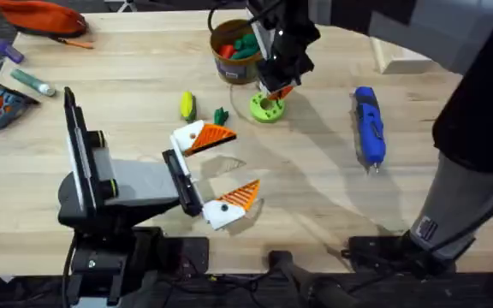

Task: Pick up the gripper from the table and insert it into the empty holder that is missing its gripper. Then pick up a screw, insert it into the mounting hole, and use the screwdriver to tighten it. Finally, clean up the table by picking up the vegetable and placing it into the bucket.

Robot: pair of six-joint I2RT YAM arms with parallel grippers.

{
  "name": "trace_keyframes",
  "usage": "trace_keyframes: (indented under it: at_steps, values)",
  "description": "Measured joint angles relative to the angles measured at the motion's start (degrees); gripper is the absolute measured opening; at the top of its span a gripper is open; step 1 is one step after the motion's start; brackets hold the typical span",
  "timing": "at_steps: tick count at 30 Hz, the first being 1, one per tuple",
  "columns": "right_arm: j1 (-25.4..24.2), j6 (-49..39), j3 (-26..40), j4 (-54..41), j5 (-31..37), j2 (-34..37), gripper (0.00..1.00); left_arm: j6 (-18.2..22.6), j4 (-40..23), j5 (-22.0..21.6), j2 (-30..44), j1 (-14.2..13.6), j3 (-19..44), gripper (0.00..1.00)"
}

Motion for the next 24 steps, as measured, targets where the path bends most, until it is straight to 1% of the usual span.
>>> trace_keyframes:
  at_steps: [9, 15, 20, 24]
  values:
    - [0.0, 0.0, 1.1, -1.5, 0.0, -4.4, 0.006, 0.0, 0.0, 0.0, 0.0, 0.0, 0.0, 0.985]
    - [0.0, 0.0, 3.2, -5.0, 0.0, -7.5, 0.006, 0.0, 0.0, 0.0, 0.0, 0.0, 0.0, 0.985]
    - [0.0, 0.0, 8.9, -11.2, 0.0, -8.8, 0.006, 0.0, 0.0, 0.0, 0.0, 0.0, 0.0, 0.985]
    - [0.1, 0.0, 15.9, -16.9, -0.1, -9.5, 0.006, 0.0, 0.0, 0.0, 0.0, 0.0, 0.0, 0.985]
